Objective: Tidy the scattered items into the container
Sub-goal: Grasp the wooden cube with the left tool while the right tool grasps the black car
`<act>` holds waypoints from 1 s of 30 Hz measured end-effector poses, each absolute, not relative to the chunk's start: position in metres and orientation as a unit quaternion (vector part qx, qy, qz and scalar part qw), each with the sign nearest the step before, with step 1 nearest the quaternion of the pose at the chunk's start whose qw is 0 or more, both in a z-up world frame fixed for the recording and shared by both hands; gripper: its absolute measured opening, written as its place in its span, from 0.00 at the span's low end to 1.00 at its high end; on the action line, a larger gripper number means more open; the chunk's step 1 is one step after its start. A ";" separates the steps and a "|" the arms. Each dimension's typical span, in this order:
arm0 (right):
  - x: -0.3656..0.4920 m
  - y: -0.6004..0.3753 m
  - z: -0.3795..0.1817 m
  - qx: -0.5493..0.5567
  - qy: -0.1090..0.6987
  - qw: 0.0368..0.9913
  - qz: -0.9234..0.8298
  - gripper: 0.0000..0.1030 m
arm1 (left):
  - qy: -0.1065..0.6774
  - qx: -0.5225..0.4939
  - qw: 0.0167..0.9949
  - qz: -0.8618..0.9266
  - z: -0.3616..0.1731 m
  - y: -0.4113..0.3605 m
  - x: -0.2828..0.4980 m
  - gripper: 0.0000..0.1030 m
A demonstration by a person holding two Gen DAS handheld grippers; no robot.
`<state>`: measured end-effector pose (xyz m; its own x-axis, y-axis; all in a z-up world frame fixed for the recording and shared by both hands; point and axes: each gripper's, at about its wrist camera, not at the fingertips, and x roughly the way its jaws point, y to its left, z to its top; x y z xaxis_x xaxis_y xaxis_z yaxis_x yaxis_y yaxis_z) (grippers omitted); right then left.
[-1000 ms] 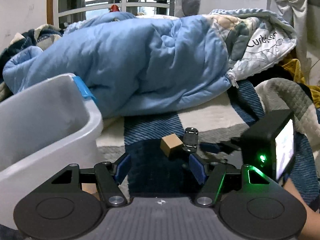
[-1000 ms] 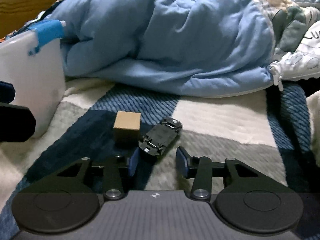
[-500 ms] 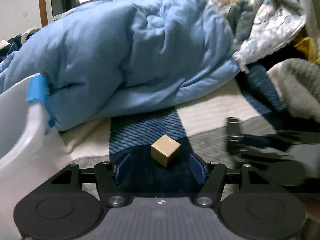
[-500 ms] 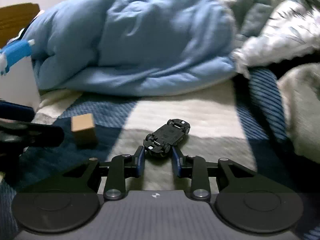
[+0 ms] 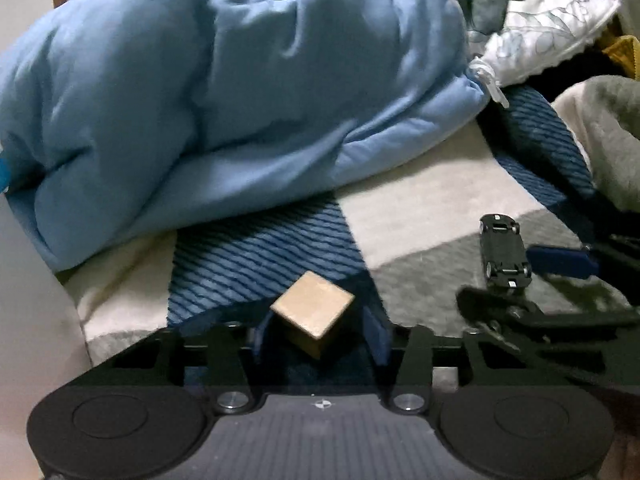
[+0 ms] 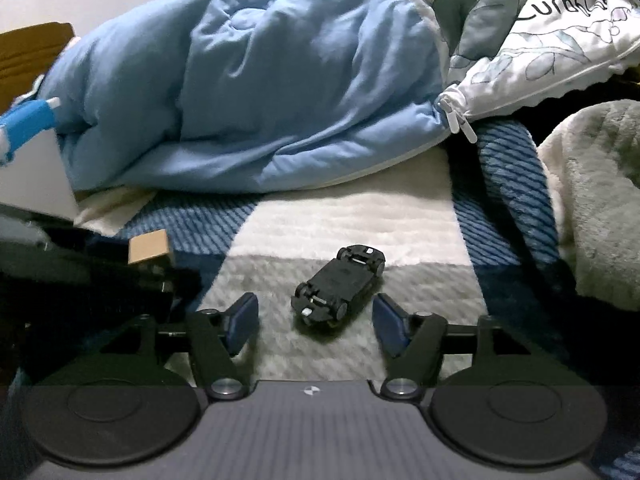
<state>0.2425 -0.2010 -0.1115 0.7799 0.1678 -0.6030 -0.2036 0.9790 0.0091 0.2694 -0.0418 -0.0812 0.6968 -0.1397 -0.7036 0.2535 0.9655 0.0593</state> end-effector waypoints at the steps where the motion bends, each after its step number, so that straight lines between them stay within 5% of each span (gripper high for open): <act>1: 0.245 -0.199 -0.112 -0.029 0.319 0.943 0.090 0.65 | 0.377 0.068 0.917 -0.109 -0.081 -0.040 0.269 0.42; 7: 0.247 -0.193 -0.113 -0.047 0.323 0.942 0.077 0.39 | 0.379 0.055 0.917 -0.111 -0.076 -0.032 0.261 0.42; 30: 0.153 -0.181 -0.081 -0.118 0.309 0.938 0.107 0.33 | 0.311 0.033 0.941 -0.131 0.000 -0.004 0.133 0.42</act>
<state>0.1525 -0.1812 -0.0811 0.7863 0.1270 -0.6046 -0.2729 0.9494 -0.1555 0.1330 -0.0035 -0.0003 0.7719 -0.2255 -0.5944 0.2669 0.9635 -0.0189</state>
